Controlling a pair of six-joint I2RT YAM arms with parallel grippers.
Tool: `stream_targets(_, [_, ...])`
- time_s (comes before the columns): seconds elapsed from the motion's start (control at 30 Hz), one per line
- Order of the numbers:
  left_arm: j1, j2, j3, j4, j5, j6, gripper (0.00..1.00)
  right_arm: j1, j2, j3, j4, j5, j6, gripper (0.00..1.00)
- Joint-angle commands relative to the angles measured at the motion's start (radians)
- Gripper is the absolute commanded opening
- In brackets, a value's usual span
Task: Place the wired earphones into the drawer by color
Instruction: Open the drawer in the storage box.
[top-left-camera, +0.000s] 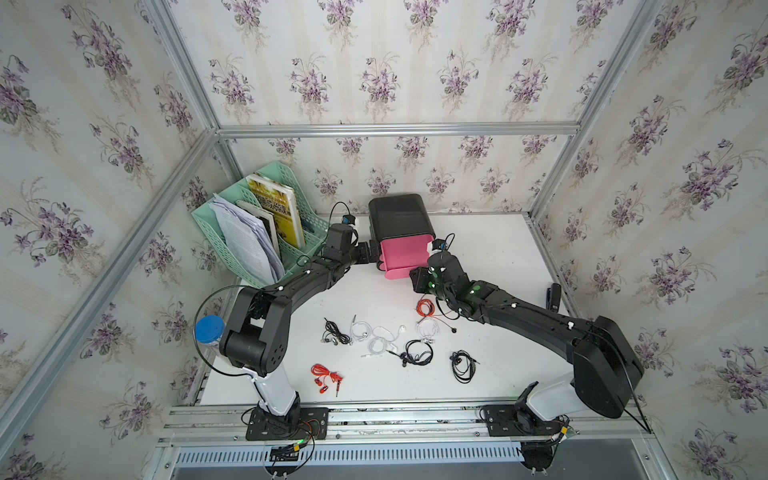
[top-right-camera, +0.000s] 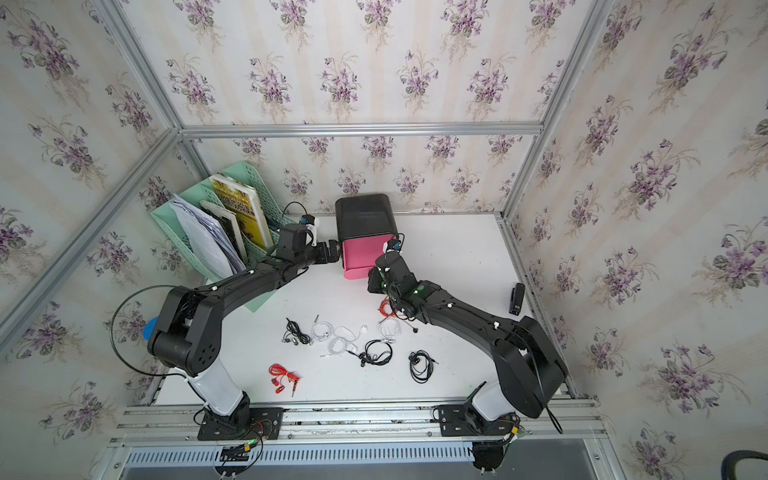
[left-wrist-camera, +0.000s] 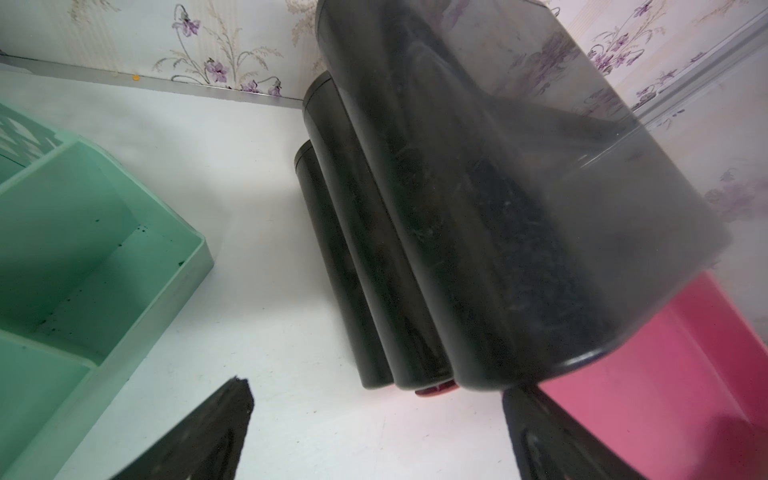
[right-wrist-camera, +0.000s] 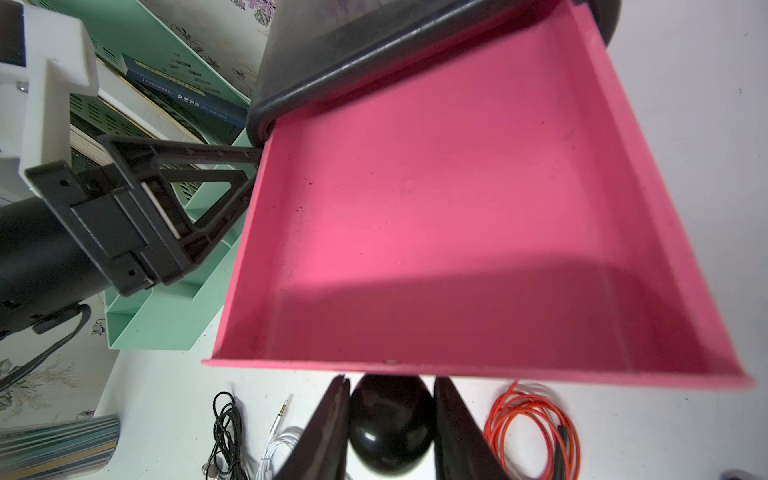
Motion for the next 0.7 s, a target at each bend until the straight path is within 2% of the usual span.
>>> stream_targets(0.0, [0.001,0.015,0.025,0.019,-0.022,0.010,0.99,0.002,0.007,0.021,0.036,0.004,-0.014,0.28])
stream_targets(0.53, [0.002,0.037,0.050,0.015,-0.023,0.009,0.99,0.029,-0.016,-0.008,0.025,0.013,0.015,0.28])
stream_targets(0.63, [0.002,0.034,0.047,0.013,-0.020,0.007,0.99,0.029,-0.010,-0.002,0.025,0.018,0.012,0.31])
stream_targets(0.67, [0.002,0.031,0.046,0.013,-0.018,0.007,0.99,0.028,-0.008,-0.001,0.025,0.019,0.013,0.37])
